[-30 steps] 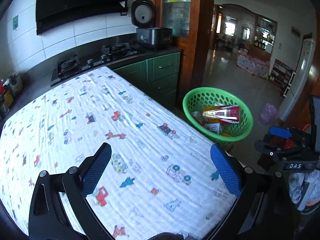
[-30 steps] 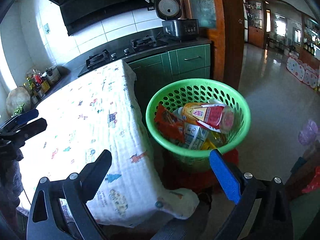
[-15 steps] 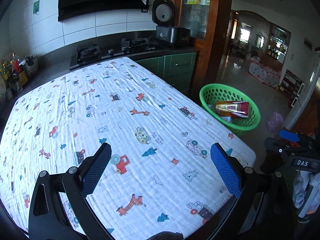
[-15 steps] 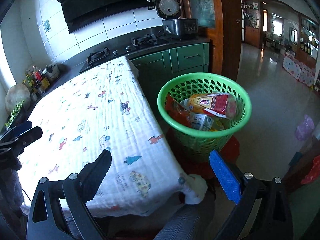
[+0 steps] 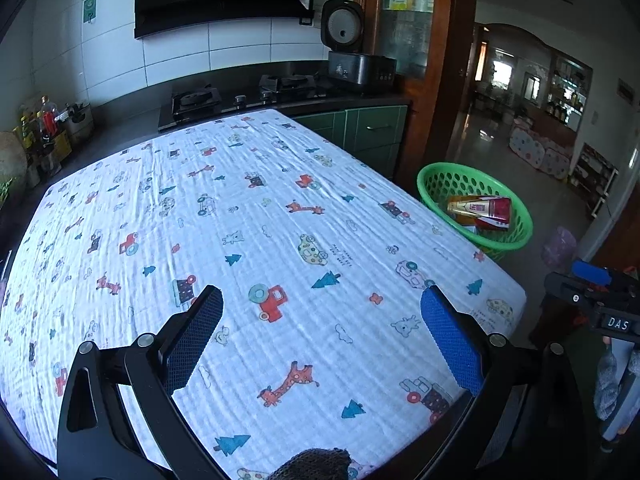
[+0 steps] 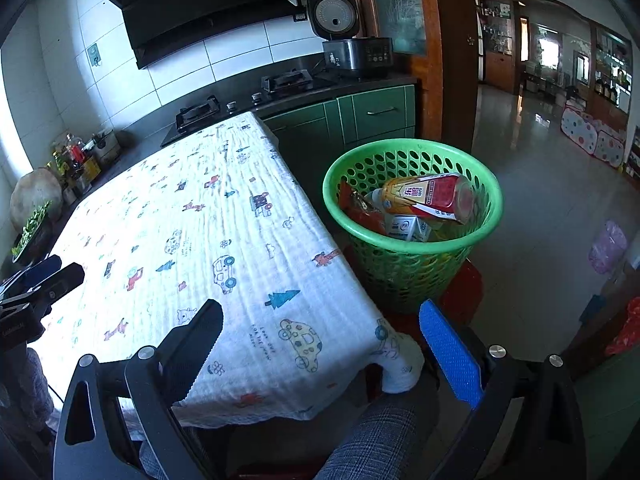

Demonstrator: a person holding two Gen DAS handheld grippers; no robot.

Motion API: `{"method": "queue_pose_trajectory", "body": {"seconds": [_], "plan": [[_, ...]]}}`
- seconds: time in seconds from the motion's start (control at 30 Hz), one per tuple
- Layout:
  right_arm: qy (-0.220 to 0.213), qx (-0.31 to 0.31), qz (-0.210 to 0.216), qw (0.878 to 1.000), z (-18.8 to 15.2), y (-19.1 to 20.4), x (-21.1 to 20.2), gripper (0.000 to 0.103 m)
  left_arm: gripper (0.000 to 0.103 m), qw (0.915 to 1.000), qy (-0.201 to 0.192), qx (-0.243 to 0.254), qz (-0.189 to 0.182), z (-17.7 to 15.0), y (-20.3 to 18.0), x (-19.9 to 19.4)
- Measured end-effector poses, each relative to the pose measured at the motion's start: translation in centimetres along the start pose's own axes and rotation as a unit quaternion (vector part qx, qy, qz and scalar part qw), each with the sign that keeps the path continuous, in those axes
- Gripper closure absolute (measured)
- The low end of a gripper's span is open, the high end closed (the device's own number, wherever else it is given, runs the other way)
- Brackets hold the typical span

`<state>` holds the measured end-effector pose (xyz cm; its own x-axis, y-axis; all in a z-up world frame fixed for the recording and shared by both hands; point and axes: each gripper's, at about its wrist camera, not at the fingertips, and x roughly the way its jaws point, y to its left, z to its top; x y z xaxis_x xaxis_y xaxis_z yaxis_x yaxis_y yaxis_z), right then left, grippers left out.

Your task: Collect trash

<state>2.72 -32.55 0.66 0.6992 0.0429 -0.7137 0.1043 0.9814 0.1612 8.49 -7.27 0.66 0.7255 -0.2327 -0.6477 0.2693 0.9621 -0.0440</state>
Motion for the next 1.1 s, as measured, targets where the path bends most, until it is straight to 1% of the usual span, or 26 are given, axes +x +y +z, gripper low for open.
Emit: {"method": "queue_pose_trajectory", "body": {"seconds": [0.2,0.37,0.53,0.9,1.1], "plan": [[-0.002,-0.006,-0.003,1.0,-0.3,0.5,-0.2,0.008,0.005,1.0,-0.002,-0.004,0.002,-0.3,0.3,-0.4],[-0.008,-0.008,0.0,1.0,-0.3,0.8,-0.6,0.007,0.005,0.9998,-0.008,-0.001,0.016,-0.6,0.3,-0.7],[-0.014,-0.012,0.004,1.0,-0.2,1.3,-0.9,0.007,0.005,0.9996,-0.014,-0.009,0.023,-0.7,0.9,-1.0],[-0.05,-0.039,0.004,0.998,-0.1,2.8,-1.7,0.007,0.005,0.9982,-0.036,-0.01,0.048,-0.9,1.2,-2.0],[-0.063,-0.041,0.008,0.997,0.0,3.0,-1.8,0.007,0.005,0.9967,-0.05,-0.006,0.064,-1.0,1.2,-2.6]]}}
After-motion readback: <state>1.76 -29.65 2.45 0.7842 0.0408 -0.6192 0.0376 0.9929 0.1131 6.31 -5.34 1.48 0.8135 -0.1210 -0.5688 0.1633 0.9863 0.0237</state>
